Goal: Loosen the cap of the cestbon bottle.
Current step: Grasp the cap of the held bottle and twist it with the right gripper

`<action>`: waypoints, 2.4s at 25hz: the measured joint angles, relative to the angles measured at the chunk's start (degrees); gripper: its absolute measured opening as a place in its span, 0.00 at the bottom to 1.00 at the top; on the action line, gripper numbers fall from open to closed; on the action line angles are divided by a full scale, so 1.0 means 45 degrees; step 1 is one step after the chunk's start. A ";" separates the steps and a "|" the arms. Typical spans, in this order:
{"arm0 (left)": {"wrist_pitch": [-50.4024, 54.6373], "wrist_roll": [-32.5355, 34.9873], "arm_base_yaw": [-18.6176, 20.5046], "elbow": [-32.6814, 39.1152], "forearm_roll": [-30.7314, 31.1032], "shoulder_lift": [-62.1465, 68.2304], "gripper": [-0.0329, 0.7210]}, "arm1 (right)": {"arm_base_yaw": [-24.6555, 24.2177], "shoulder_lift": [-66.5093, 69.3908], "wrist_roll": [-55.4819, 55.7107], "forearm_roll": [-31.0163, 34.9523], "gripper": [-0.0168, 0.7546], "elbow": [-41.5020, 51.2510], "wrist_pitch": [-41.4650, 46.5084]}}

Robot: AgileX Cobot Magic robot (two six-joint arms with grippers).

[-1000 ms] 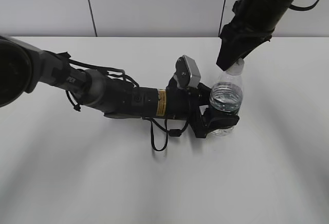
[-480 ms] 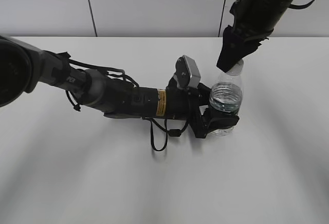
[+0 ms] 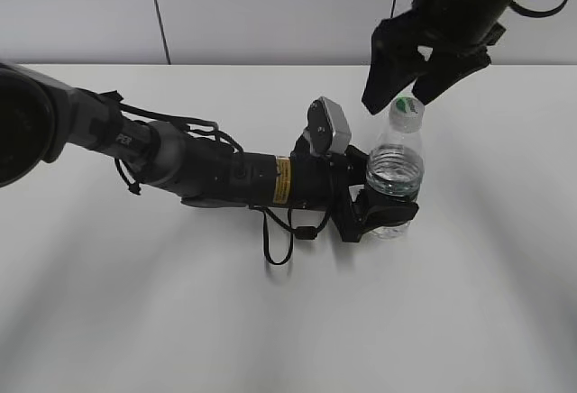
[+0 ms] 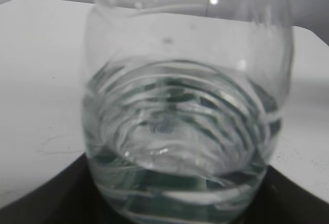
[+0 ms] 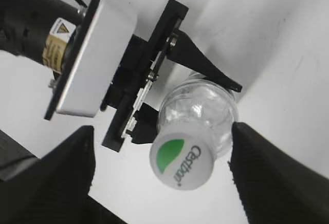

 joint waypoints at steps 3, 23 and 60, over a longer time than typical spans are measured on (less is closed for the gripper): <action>0.0000 0.0000 0.0000 0.0000 0.0000 0.0000 0.73 | 0.0000 -0.0484 0.2459 -0.0053 0.82 0.0000 0.0013; 0.0014 0.0000 0.0000 0.0000 0.0000 0.0000 0.73 | 0.0000 -0.0092 0.5106 -0.0641 0.73 0.0000 0.0025; 0.0014 0.0000 0.0000 0.0000 0.0000 0.0000 0.73 | 0.0125 -0.0092 0.4175 -0.0926 0.65 0.0000 0.0025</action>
